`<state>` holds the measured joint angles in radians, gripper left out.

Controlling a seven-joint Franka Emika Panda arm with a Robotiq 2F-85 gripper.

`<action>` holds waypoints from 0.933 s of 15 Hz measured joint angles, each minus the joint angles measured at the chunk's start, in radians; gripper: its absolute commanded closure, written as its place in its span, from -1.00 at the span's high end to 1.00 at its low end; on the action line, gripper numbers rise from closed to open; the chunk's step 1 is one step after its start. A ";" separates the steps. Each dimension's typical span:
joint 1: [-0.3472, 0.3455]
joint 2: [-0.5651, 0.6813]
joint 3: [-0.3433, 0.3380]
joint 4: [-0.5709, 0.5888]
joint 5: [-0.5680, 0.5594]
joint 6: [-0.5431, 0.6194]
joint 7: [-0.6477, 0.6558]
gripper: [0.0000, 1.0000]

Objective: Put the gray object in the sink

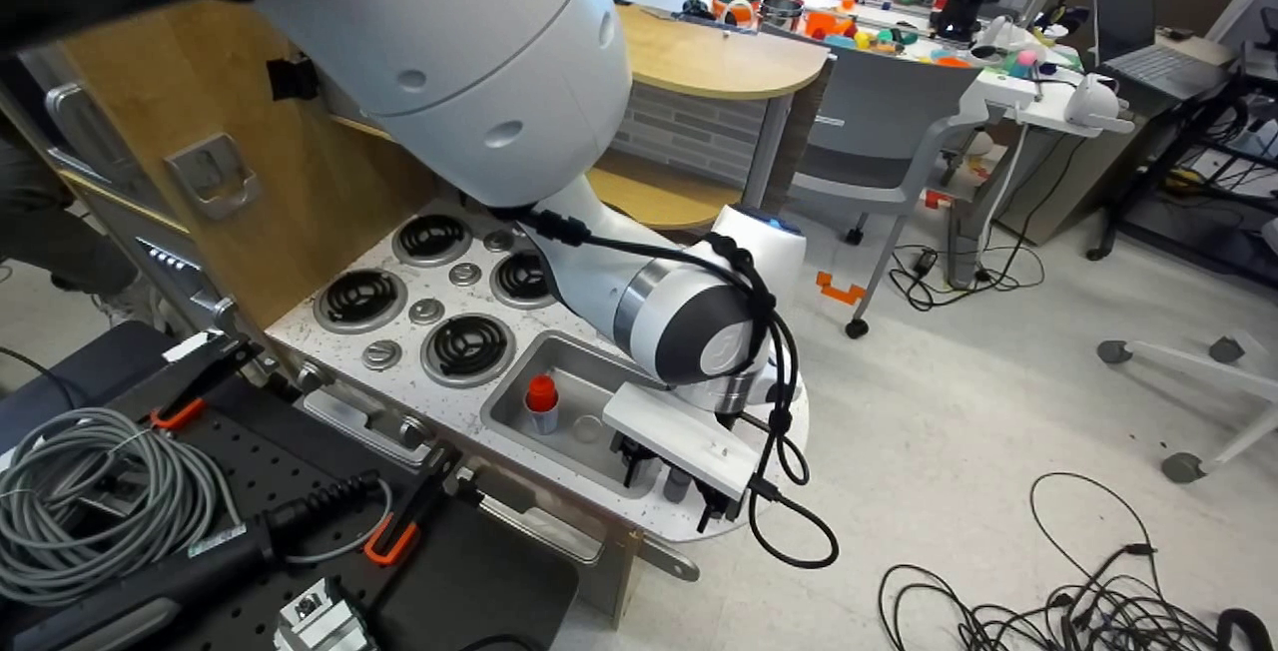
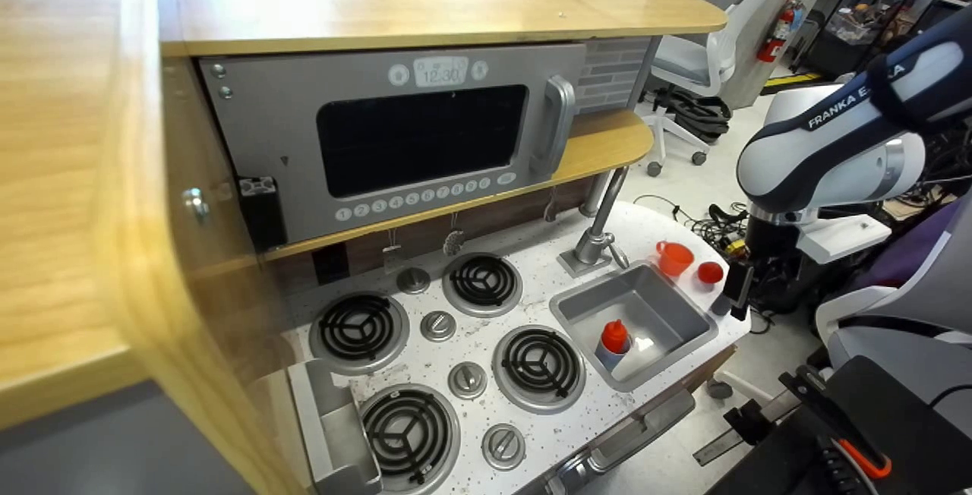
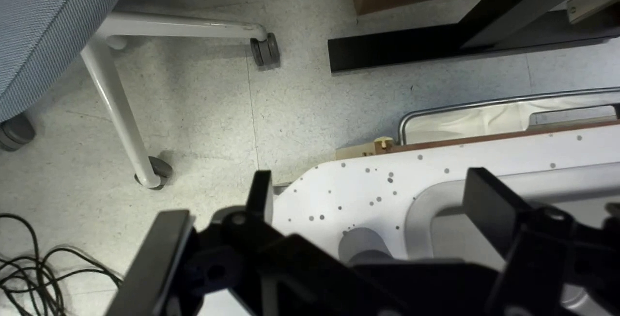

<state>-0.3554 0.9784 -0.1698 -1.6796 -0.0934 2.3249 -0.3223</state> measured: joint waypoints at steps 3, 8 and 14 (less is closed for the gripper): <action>0.007 0.034 0.001 0.020 -0.006 0.038 0.000 1.00; 0.016 0.067 0.001 0.049 -0.032 0.079 0.001 0.83; 0.040 0.070 0.001 0.051 -0.041 0.116 0.001 -0.28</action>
<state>-0.3152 1.0481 -0.1689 -1.6290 -0.1343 2.4405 -0.3208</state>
